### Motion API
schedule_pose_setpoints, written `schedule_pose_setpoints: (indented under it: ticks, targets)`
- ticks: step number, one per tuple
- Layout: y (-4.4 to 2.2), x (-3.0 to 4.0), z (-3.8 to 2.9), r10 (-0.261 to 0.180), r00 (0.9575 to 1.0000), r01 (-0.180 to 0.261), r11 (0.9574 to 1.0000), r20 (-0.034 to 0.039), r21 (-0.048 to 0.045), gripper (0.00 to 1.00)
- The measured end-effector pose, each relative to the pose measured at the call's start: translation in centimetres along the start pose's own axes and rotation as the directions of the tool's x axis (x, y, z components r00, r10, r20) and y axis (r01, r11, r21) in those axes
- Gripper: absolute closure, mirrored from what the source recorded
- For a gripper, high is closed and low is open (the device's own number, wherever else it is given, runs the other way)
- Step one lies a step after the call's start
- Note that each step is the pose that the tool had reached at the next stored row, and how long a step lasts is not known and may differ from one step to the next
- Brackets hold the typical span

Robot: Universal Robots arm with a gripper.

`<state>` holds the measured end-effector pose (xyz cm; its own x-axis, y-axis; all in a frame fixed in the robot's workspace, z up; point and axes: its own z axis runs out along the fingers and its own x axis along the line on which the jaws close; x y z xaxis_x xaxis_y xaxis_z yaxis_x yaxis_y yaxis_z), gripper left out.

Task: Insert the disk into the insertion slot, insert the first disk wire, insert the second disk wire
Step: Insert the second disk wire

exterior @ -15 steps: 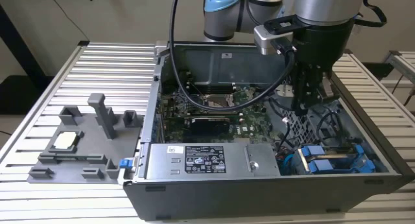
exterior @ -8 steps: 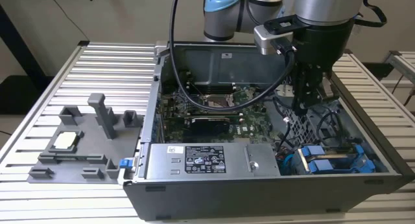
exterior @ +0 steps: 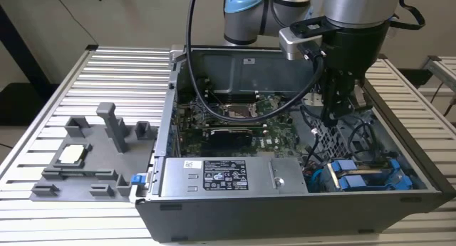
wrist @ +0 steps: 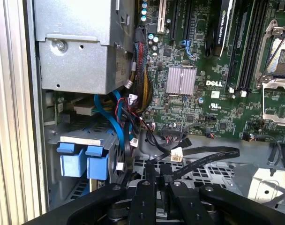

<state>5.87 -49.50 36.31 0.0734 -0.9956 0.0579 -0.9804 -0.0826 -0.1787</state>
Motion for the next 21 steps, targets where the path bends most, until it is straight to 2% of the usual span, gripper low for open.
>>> schedule_pose_setpoints:
  ticks: [4,11,18,21]
  targets:
    - [-0.06,0.26,0.04,0.0,1.0,0.0,1.0,0.0001,-0.0002,0.84]
    - [-0.29,1.58,0.18,0.0,1.0,0.0,1.0,0.0003,-0.003,0.84]
    - [-0.96,3.17,0.42,0.0,1.0,0.001,0.9999,0.001,-0.0109,0.84]
    - [-1.48,3.71,0.56,-0.001,1.0,0.001,0.9999,0.0016,-0.0168,0.84]
